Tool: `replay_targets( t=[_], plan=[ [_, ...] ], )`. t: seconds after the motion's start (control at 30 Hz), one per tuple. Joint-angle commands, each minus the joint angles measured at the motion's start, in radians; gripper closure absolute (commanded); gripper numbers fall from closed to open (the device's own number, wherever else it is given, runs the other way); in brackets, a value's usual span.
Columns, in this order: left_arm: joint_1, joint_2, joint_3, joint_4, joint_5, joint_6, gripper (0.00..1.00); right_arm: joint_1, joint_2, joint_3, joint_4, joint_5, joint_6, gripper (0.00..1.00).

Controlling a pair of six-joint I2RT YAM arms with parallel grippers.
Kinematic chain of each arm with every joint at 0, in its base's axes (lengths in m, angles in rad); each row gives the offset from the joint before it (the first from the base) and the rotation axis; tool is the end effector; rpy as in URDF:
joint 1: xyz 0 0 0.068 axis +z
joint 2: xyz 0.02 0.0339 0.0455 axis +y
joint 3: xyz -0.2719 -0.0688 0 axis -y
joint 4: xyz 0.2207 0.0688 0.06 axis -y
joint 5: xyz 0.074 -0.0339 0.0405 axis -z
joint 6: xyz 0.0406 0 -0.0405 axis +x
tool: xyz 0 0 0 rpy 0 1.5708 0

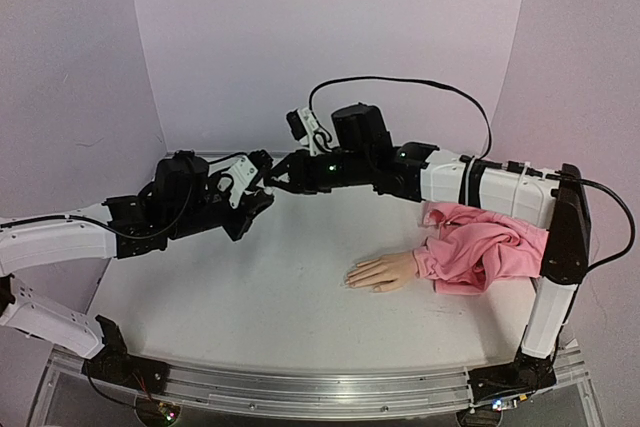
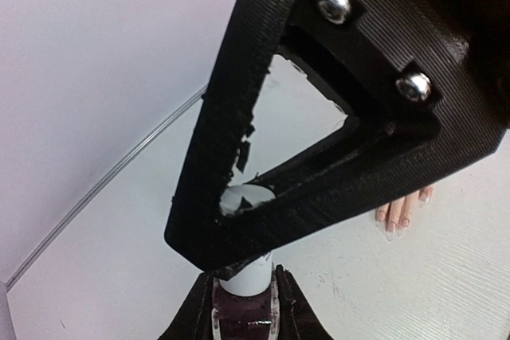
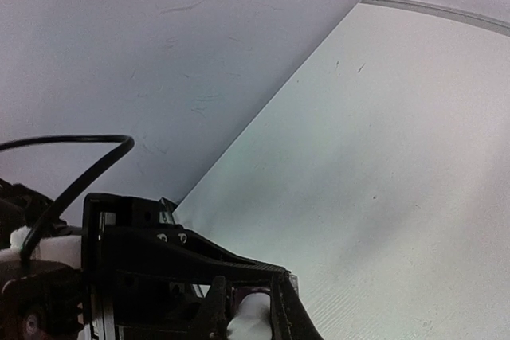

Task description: Paint the nails

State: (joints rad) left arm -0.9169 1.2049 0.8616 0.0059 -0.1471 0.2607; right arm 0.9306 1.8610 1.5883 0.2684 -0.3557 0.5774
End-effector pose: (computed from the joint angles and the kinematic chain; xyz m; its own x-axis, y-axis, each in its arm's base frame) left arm 0.1619 -0.2015 0.3118 -0.0139 0.4373 -0.8992 0.7292 0.6197 0.2901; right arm 0.2506 0.3602 0.3719 -0.5261 0.1503 -0.8371 -0.8028 0.2371 0.5471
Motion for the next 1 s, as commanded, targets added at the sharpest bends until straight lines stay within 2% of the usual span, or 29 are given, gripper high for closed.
replay_targets(
  t=[0.0,0.07,0.13,0.2,0.27,0.33,0.5,0.57,0.6,0.67,0.77,0.8,0.87,0.97],
  plan=[
    [0.014,-0.077,0.012,0.05,0.319,-0.012,1.0,-0.008,-0.054,-0.054,0.043,-0.155,-0.174,1.0],
    [0.054,-0.092,0.013,0.05,0.64,-0.042,1.0,-0.026,-0.099,-0.106,0.043,-0.355,-0.307,1.0],
    [0.094,-0.064,0.044,0.05,1.003,-0.078,1.0,-0.032,-0.147,-0.151,0.032,-0.643,-0.395,1.0],
    [0.105,-0.004,0.09,0.051,1.263,-0.124,1.0,-0.034,-0.191,-0.18,0.014,-0.776,-0.421,1.0],
    [0.105,0.062,0.128,0.051,1.406,-0.168,1.0,-0.037,-0.228,-0.201,-0.003,-0.815,-0.431,1.0],
    [0.105,0.095,0.141,0.051,1.424,-0.191,1.0,-0.037,-0.258,-0.225,-0.006,-0.814,-0.437,1.0],
    [0.105,0.063,0.11,0.05,1.281,-0.158,1.0,-0.037,-0.296,-0.251,-0.02,-0.739,-0.431,1.0],
    [0.105,0.047,0.099,0.051,1.14,-0.174,1.0,-0.037,-0.321,-0.25,-0.028,-0.631,-0.429,1.0],
    [0.105,0.037,0.094,0.05,1.063,-0.165,1.0,-0.038,-0.333,-0.249,-0.037,-0.551,-0.427,0.97],
    [0.104,0.013,0.076,0.051,0.868,-0.148,1.0,-0.038,-0.353,-0.241,-0.057,-0.372,-0.406,0.63],
    [0.103,-0.022,0.055,0.05,0.522,-0.124,1.0,-0.038,-0.366,-0.224,-0.083,-0.057,-0.32,0.31],
    [0.101,-0.031,0.048,0.05,0.382,-0.117,1.0,-0.038,-0.363,-0.216,-0.09,0.022,-0.283,0.25],
    [0.101,-0.046,0.04,0.048,0.219,-0.106,1.0,-0.036,-0.35,-0.2,-0.092,0.109,-0.209,0.21],
    [0.101,-0.059,0.033,0.049,0.116,-0.089,1.0,-0.034,-0.304,-0.173,-0.055,0.12,-0.082,0.2]
  ],
)
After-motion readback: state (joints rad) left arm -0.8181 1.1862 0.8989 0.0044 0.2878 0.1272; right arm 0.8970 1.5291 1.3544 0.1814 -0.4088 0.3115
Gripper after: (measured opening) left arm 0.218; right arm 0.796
